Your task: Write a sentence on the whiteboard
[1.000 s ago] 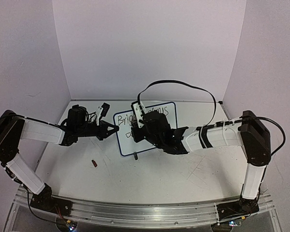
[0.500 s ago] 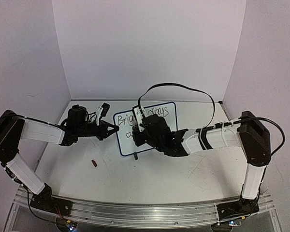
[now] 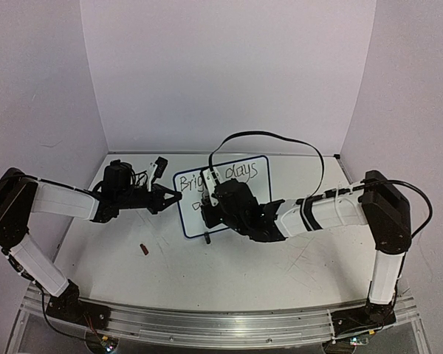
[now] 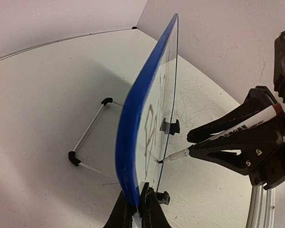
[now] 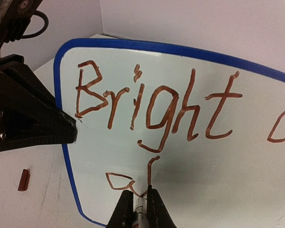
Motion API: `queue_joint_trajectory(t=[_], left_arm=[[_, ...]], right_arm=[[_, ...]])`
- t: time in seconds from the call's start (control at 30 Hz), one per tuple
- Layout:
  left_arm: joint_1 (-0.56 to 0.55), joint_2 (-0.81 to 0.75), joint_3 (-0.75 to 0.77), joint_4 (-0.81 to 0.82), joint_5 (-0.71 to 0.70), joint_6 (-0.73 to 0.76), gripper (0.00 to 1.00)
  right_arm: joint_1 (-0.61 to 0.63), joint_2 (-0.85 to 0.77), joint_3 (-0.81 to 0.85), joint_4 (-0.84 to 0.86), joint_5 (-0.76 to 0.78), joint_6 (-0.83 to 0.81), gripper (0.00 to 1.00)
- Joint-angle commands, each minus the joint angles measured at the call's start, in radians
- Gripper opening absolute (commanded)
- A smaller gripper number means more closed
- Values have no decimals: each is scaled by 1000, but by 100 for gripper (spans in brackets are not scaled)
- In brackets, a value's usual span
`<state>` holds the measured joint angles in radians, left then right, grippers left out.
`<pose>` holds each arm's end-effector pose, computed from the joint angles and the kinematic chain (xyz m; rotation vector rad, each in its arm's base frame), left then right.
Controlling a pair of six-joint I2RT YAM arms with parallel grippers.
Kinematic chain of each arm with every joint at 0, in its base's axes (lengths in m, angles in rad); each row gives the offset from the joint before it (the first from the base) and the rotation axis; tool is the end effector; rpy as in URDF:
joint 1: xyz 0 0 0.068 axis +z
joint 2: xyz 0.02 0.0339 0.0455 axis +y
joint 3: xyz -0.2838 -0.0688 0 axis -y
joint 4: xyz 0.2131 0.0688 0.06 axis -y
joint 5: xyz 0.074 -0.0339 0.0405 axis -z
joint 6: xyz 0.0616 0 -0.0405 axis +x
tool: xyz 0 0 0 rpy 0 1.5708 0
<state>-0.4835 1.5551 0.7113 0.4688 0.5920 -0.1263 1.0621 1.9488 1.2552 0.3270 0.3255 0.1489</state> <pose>0.2660 -0.1785 0.2321 0.7498 1.8589 -0.9721 0.2366 0.3839 0.2397 -0.6578 1.8348 0.4961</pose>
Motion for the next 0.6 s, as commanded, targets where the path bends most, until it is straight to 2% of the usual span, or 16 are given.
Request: queue_joint_trajectory(t=[0.0,0.57], left_arm=[[15,-9,2,11,-111,68,0],[16,-13,0,10,-109,68,0]], right_arm=[[-3,21,-5,3,23,14,0],[-10,4,49,45,93,-23,0]])
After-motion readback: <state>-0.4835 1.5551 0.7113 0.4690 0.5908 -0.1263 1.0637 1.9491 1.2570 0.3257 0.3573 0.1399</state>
